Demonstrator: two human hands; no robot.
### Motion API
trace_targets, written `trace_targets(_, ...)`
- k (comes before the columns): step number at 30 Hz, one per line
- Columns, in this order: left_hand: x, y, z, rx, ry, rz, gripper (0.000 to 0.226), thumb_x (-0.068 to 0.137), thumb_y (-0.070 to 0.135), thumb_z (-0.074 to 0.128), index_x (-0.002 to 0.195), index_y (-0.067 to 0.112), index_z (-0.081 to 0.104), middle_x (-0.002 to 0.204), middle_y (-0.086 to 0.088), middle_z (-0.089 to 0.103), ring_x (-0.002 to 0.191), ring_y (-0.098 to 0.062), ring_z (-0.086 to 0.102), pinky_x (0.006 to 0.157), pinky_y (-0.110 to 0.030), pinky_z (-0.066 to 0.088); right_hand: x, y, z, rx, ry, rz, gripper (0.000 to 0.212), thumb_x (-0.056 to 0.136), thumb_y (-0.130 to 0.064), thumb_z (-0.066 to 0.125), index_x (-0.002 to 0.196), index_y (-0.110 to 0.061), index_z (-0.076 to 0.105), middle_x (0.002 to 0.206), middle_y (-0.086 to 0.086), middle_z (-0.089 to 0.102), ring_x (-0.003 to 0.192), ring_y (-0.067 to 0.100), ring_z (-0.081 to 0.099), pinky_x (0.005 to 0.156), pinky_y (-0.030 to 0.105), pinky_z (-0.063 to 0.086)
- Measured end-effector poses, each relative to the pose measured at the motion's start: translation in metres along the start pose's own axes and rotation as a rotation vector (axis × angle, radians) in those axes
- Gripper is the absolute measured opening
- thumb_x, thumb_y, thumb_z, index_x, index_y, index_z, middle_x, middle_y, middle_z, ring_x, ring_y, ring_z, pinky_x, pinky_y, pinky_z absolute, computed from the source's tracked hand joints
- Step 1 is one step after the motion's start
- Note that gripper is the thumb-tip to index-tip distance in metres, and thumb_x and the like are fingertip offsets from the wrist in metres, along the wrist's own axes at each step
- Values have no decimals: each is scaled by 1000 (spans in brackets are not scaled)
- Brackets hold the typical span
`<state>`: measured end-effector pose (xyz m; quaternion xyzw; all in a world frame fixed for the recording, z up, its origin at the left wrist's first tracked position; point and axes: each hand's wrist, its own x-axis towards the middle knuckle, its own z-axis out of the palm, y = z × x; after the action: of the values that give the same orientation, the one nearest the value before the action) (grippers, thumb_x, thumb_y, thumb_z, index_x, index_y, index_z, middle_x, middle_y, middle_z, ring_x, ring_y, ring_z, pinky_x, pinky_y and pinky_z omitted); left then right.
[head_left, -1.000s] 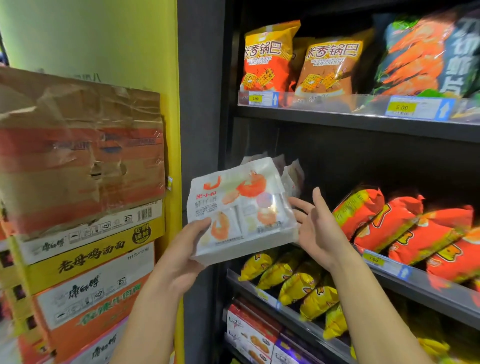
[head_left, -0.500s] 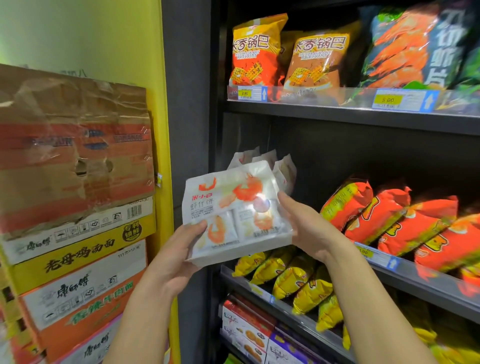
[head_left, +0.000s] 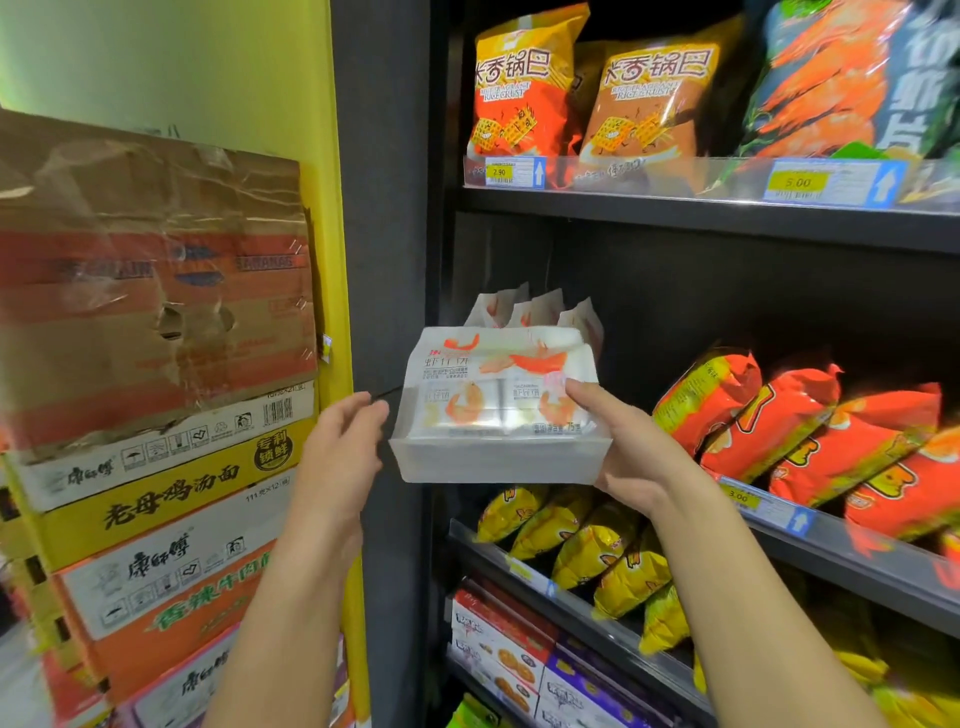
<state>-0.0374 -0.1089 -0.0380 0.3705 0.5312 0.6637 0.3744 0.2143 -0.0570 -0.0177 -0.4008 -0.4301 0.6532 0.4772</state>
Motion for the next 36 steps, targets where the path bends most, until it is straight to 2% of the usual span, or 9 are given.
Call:
trace_targets(4, -15, 3, 11, 259, 0, 306, 45, 104, 29, 63, 147, 27, 55, 142, 13, 60, 129, -6, 56, 106, -35, 49, 3, 6, 7, -215, 41, -153, 54, 88, -43, 79, 133, -19, 66, 119, 4, 79, 112, 24, 75, 104, 47, 56)
trace_targets(9, -30, 0, 35, 318, -211, 307, 63, 96, 59, 63, 154, 40, 44, 150, 18, 54, 137, -3, 52, 109, -33, 47, -7, 20, 34, -345, 97, -412, 57, 88, -30, 83, 136, -25, 50, 119, 0, 76, 105, 12, 76, 79, 25, 62)
trace_targets(12, -37, -7, 43, 332, -256, 293, 83, 88, 77, 58, 160, 47, 29, 162, 17, 40, 145, -2, 41, 114, -38, 42, -13, 32, 48, -457, 131, -515, 66, 80, -49, 81, 135, -36, 45, 130, -12, 64, 116, 5, 66, 82, 19, 59)
trace_targets(15, -38, -13, 44, 305, -246, 251, 100, 77, 83, 68, 159, 45, 27, 158, 15, 41, 140, -7, 47, 111, -39, 47, -17, 42, 55, -497, 115, -563, 42, 90, -60, 59, 128, -44, 51, 129, -19, 63, 121, 2, 62, 94, 23, 57)
trace_targets(21, -29, -22, 33, 141, -176, 199, 108, 64, 54, 96, 151, 32, 36, 136, 17, 61, 122, -5, 63, 99, -37, 59, -24, 50, 54, -448, 15, -546, 51, 107, -52, 33, 127, -28, 74, 121, -15, 76, 118, 4, 68, 97, 29, 56)
trace_targets(24, -23, -22, 20, 120, -174, 212, 101, 60, 54, 95, 147, 32, 48, 135, 12, 67, 123, -10, 67, 99, -44, 60, -27, 50, 53, -449, -2, -585, 44, 104, -46, 43, 121, -23, 76, 118, -11, 78, 115, 8, 71, 96, 32, 59)
trace_targets(29, -18, -16, -2, -96, -362, 180, 63, 82, 14, 80, 141, 22, 60, 128, 2, 76, 118, -19, 73, 89, -32, 62, -21, 41, 43, -550, 103, -611, 20, 100, -31, 67, 118, -29, 76, 113, -15, 77, 110, -1, 68, 91, 24, 57)
trace_targets(33, -19, -13, -16, -136, -456, 123, 59, 76, 21, 73, 134, 27, 63, 124, 4, 77, 115, -18, 74, 93, -37, 57, -15, 29, 29, -664, 204, -526, 42, 93, -50, 71, 131, -33, 65, 126, -19, 67, 115, -3, 62, 87, 21, 53)
trace_targets(36, -16, -18, -20, -218, -488, 73, 57, 69, 13, 79, 124, 21, 67, 113, 3, 81, 99, -14, 78, 75, -28, 62, -15, 22, 20, -602, 104, -413, 57, 88, -56, 73, 138, -32, 60, 131, -13, 69, 121, 8, 65, 99, 37, 57)
